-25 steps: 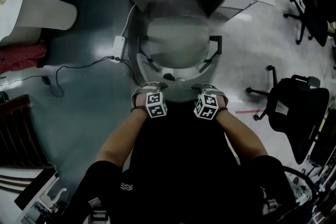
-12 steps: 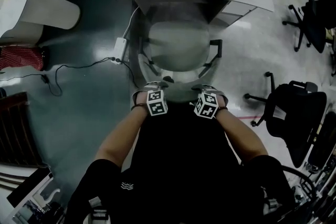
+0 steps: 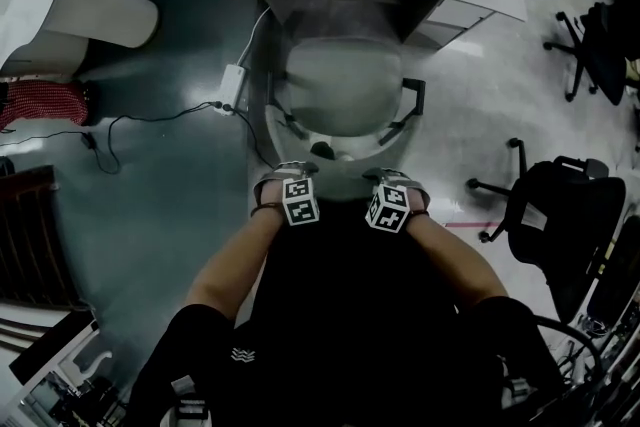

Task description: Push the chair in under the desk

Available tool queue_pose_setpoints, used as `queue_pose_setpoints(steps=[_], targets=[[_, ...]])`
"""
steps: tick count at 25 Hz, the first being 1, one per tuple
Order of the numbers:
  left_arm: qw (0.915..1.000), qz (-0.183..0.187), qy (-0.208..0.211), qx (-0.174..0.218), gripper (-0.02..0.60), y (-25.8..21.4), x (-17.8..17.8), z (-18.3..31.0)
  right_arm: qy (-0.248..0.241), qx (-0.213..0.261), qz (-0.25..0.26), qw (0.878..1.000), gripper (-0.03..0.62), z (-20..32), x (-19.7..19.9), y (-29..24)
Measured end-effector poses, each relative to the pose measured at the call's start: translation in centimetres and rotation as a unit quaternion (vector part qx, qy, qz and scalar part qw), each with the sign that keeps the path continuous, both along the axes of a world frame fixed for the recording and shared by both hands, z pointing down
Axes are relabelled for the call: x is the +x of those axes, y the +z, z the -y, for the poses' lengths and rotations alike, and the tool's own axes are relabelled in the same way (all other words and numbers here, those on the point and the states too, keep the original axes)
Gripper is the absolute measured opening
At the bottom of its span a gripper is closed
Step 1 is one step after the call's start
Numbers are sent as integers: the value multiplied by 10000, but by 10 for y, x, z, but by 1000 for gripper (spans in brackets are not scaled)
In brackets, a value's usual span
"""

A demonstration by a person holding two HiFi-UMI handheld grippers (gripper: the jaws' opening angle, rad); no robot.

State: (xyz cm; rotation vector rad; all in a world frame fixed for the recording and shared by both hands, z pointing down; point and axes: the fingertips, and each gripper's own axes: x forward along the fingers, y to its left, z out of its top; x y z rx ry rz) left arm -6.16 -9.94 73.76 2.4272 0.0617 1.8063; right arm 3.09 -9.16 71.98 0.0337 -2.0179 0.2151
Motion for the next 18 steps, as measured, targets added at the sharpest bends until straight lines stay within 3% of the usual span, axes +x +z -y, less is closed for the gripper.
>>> queue_pose_setpoints(steps=[5,18], targets=[[9993,127,-304,176,252,0,1,5,355,98,118,9993,199,0,2,1],[9978,440,-177,460,252,-7,1,35,970,64,282,9949,198,13,3,-1]])
